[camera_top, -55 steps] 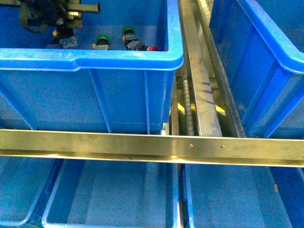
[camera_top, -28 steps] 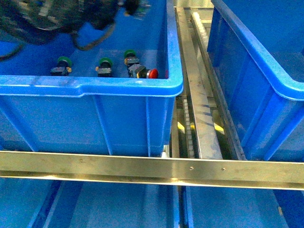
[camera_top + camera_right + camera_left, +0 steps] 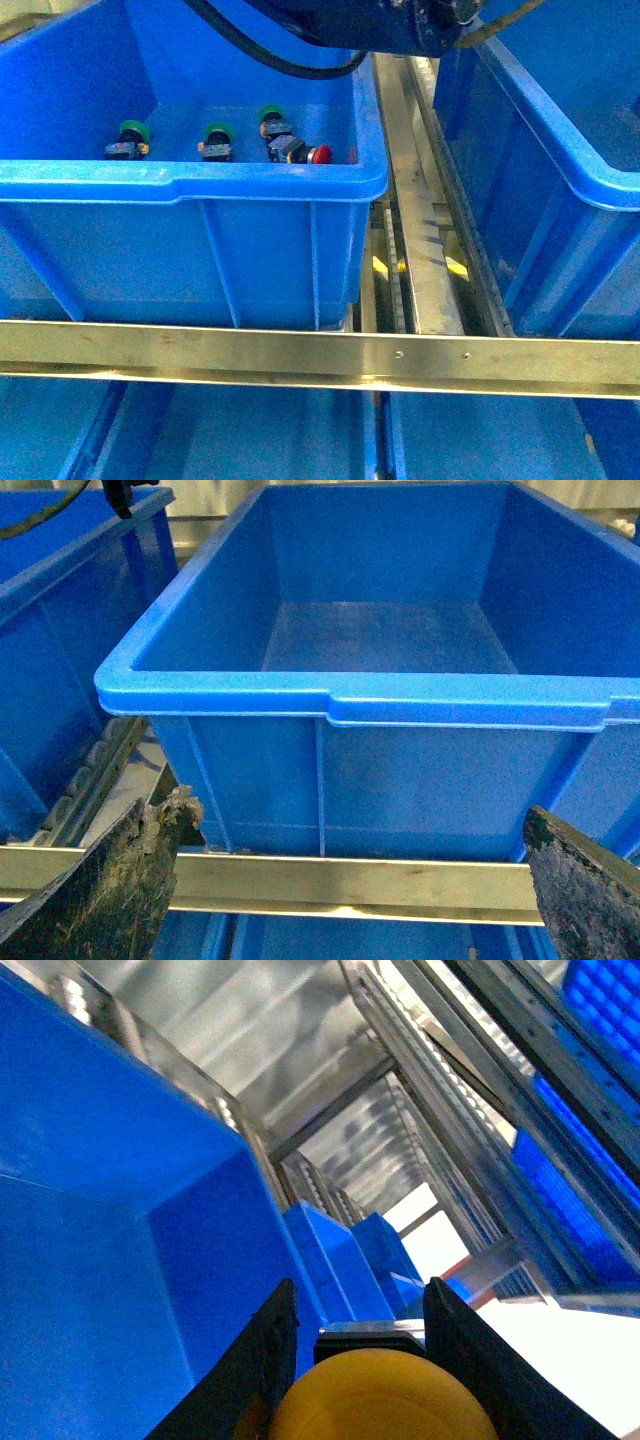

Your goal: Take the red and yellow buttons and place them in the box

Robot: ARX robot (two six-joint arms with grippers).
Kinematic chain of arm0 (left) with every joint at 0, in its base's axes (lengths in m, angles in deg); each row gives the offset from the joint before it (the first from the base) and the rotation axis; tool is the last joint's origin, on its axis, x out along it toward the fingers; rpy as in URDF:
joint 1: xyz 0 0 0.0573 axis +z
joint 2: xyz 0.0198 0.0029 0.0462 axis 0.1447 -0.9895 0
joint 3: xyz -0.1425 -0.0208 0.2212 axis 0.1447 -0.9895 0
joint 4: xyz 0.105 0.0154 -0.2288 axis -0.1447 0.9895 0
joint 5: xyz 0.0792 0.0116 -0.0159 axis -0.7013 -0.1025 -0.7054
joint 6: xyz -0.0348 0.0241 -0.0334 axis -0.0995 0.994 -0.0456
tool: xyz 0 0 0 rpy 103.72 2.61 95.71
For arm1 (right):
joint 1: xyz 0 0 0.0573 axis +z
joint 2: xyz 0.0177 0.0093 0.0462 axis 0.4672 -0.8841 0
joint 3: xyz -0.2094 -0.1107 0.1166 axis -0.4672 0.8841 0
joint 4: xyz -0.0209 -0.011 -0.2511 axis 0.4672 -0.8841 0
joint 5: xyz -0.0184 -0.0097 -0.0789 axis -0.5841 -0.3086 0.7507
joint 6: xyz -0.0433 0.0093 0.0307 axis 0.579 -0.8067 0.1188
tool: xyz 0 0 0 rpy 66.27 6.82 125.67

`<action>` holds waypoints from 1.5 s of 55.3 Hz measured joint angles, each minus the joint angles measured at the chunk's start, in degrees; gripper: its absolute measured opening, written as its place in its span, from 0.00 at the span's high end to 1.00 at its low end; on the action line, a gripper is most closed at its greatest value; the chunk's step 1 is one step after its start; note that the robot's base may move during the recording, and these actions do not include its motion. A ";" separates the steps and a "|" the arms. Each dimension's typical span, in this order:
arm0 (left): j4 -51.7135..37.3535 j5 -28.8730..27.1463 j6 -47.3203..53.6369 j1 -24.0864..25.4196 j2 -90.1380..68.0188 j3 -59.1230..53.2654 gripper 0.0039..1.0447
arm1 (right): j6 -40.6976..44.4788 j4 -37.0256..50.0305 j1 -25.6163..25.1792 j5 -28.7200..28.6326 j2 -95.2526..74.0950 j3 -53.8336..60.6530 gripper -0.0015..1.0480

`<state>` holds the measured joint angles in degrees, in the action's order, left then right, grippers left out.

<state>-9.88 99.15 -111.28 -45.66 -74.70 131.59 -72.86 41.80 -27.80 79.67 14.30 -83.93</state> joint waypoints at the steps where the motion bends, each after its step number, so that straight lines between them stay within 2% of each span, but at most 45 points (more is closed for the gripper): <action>1: -0.28 0.11 -0.09 -0.11 0.09 -0.17 0.70 | 0.00 0.00 0.00 0.00 0.00 0.00 0.06; 14: -5.68 0.94 -2.49 -0.72 6.51 -8.59 0.70 | 0.00 0.00 0.00 0.00 0.00 0.00 0.06; 24: -7.80 5.60 -2.95 -2.14 16.28 -20.83 0.70 | 0.00 0.00 0.00 0.00 0.00 0.00 0.06; 48: -7.04 4.76 -0.28 -0.31 24.85 -32.81 0.70 | 0.00 0.00 0.00 0.00 0.00 0.00 0.06; 50: -7.04 4.79 -0.22 -0.37 24.96 -33.03 0.70 | -1.66 -1.81 0.90 2.73 -1.22 -0.55 0.06; 52: -7.04 4.79 -0.11 -0.46 25.05 -33.16 0.70 | -4.20 -2.25 1.40 7.87 -3.80 -1.53 0.06; 55: -7.04 4.83 -0.02 -0.48 25.31 -33.51 0.70 | -6.45 1.88 0.81 12.50 -10.58 -4.22 0.06; 58: -6.84 4.81 0.24 -0.59 25.77 -33.57 0.70 | -6.73 9.46 0.11 13.09 -20.00 -9.86 0.06; 60: -6.34 5.03 0.52 -0.81 26.10 -33.57 0.70 | -6.62 15.06 0.20 11.06 -26.16 -15.21 0.06; 63: -5.70 5.03 0.96 -1.11 26.27 -33.57 0.70 | -7.43 18.21 1.03 8.35 -32.46 -23.15 0.06; 68: -4.98 4.72 1.42 -1.29 26.60 -33.57 0.70 | -13.05 16.59 1.40 4.59 -36.54 -30.25 0.06; 72: -4.59 4.46 1.86 -1.53 26.75 -33.51 0.70 | -21.77 16.55 1.81 3.02 -38.93 -34.49 0.06; 83: -3.93 3.78 2.73 -2.91 27.08 -33.29 0.70 | -52.02 23.98 5.57 1.33 -42.64 -37.51 0.06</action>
<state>-13.81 102.93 -108.55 -48.57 -47.62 98.30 -124.88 65.77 -22.23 81.01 -28.34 -121.43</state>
